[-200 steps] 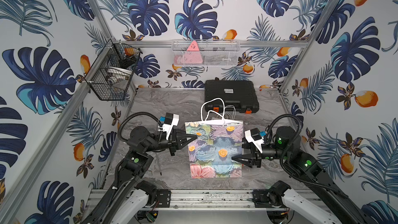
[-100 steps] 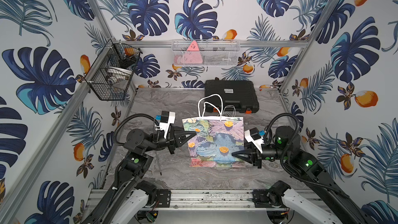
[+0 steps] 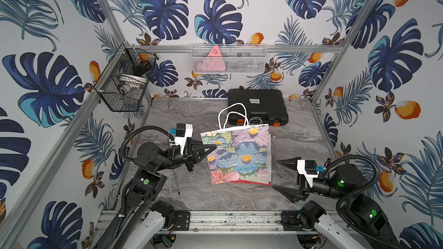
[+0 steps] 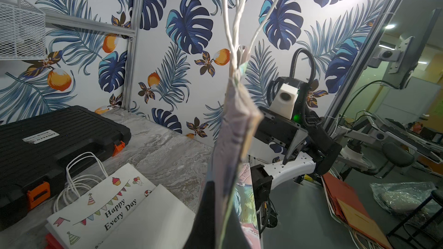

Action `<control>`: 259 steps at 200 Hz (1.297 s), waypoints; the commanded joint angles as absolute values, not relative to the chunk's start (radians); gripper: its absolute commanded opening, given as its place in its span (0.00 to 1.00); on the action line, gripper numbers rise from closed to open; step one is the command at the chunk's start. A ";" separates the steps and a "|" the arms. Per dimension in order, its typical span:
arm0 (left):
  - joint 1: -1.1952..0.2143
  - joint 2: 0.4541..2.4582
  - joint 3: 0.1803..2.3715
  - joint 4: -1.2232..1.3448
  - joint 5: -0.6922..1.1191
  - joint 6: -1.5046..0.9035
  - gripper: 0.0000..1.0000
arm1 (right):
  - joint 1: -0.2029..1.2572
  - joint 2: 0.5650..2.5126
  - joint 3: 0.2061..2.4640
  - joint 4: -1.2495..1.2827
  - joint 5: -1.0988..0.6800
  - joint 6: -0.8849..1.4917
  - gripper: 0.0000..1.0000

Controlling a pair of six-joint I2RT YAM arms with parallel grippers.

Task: Put away the paper bag
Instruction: Press the paper bag.

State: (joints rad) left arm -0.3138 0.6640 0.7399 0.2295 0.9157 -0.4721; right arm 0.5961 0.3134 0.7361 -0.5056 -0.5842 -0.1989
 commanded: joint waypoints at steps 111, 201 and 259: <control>-0.313 0.705 0.664 0.598 1.029 -0.749 0.00 | 0.599 0.640 0.686 -0.109 -0.825 -0.174 0.83; -0.313 0.708 0.690 0.422 0.986 -0.644 0.00 | 0.601 0.719 0.661 0.109 -0.913 -0.048 0.00; -0.313 0.638 0.774 -0.095 0.531 -0.325 0.97 | 0.601 0.663 0.697 0.001 -0.738 -0.019 0.00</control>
State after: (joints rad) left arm -0.3138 0.6659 0.7601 0.1436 0.7891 -0.4801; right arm 0.6003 0.6804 0.6724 0.0418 -0.8459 -0.0418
